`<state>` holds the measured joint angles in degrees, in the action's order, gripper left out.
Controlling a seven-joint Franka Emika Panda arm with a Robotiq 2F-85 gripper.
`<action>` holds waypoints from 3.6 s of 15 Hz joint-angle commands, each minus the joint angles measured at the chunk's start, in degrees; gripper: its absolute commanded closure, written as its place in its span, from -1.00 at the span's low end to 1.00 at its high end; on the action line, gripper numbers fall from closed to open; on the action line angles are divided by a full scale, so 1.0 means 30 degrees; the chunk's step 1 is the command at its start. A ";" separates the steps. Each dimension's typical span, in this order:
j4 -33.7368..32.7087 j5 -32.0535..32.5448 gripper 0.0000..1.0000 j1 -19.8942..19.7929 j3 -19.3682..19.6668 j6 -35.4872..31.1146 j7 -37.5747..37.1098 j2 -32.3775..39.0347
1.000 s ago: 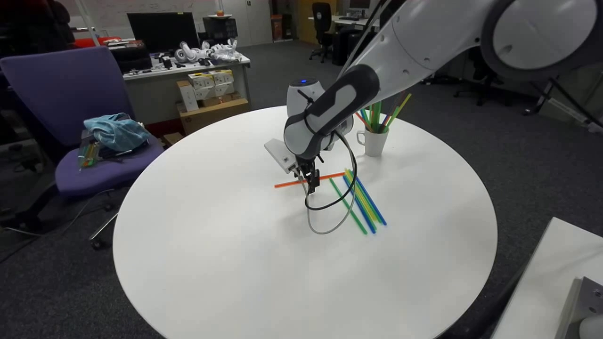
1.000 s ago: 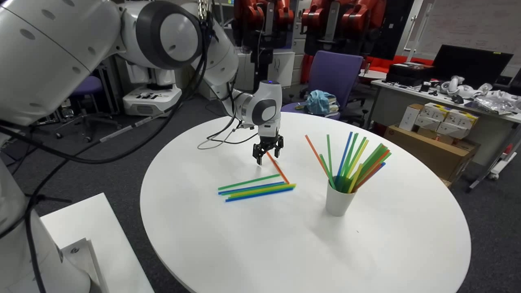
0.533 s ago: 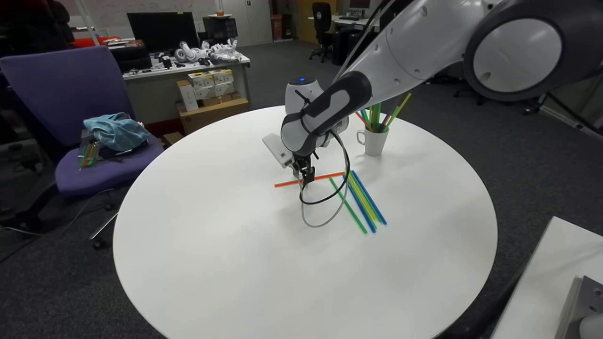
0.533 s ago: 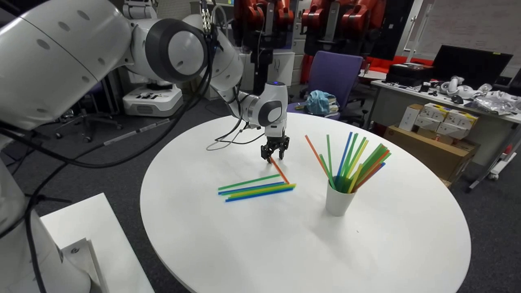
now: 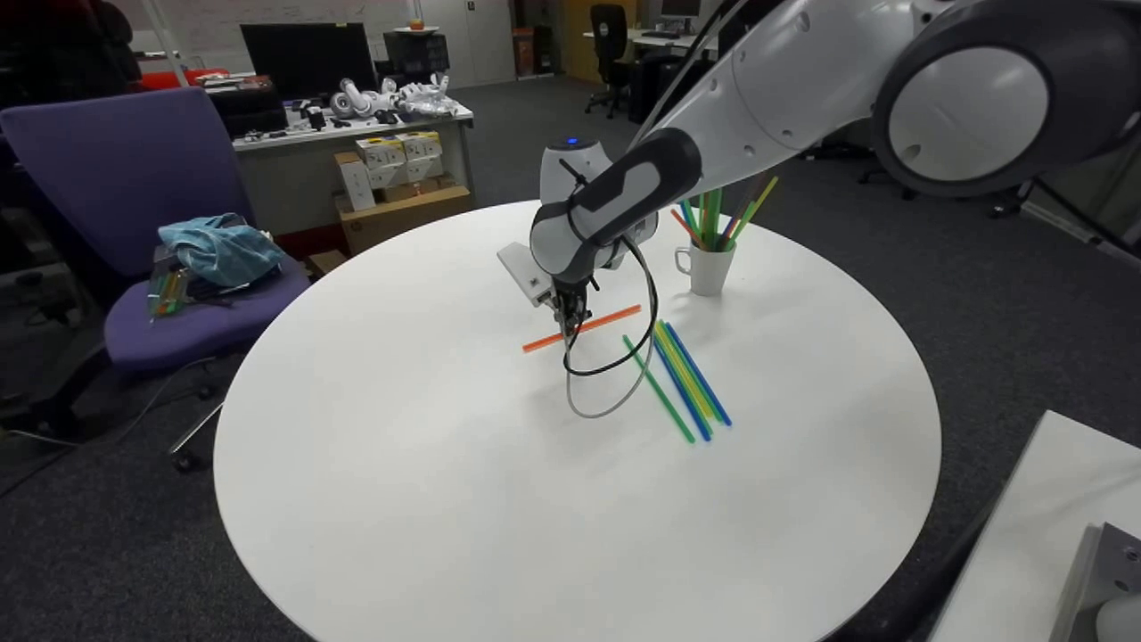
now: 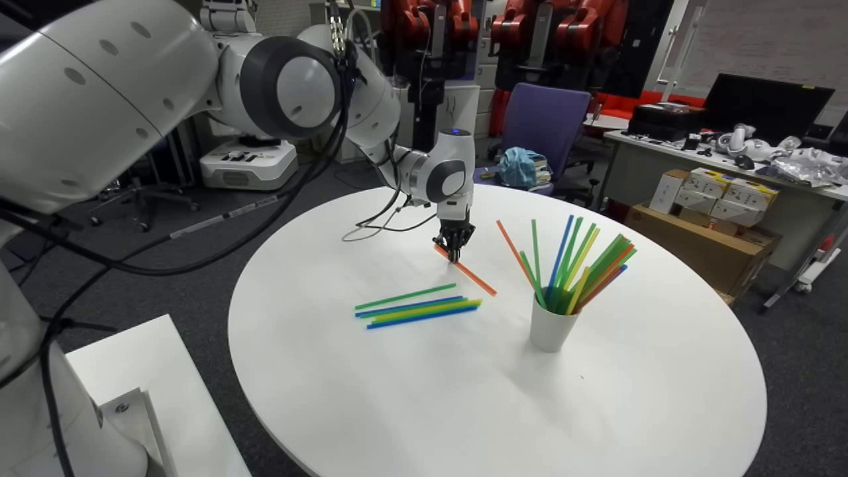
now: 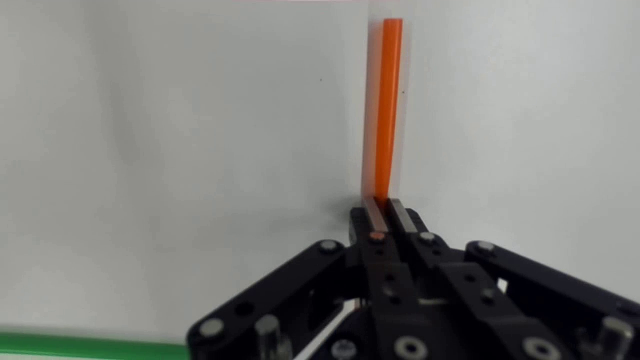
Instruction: Pick up the orange straw from the table and place it in the white mug
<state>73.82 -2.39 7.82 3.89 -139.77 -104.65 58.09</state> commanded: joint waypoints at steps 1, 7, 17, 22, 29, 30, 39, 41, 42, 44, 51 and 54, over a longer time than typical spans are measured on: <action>-0.1077 0.0034 1.00 -0.0056 0.0780 0.1056 0.0090 0.0119; -0.2378 0.1922 1.00 0.0230 0.3729 0.0677 -0.0441 -0.0993; -0.2514 0.9035 1.00 0.2010 0.8185 -0.0549 -0.1551 -0.4040; -0.0921 1.5303 1.00 0.3745 1.1150 -0.1868 -0.4800 -0.4394; 0.2415 2.6378 1.00 0.6750 1.4124 -0.0258 -1.1055 -0.4678; 0.3031 2.7904 1.00 0.7012 1.4077 0.0397 -1.1245 -0.5070; 0.9036 3.6188 1.00 0.4446 0.8926 0.0510 -0.8984 -0.9935; 1.0024 3.6720 1.00 0.2209 0.6446 0.0866 -0.8112 -1.0879; 1.0401 3.6789 1.00 0.1119 0.5365 0.1078 -0.7676 -1.1259; 1.0758 3.6274 1.00 -0.0663 0.3920 0.1173 -0.6397 -1.1863; 1.1415 3.5701 1.00 -0.3852 0.1475 0.0933 -0.5125 -1.2634; 1.1403 3.5455 1.00 -0.4157 0.0820 0.1080 -0.5695 -1.2290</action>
<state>105.90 104.93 -3.06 9.05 -137.97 -121.84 22.99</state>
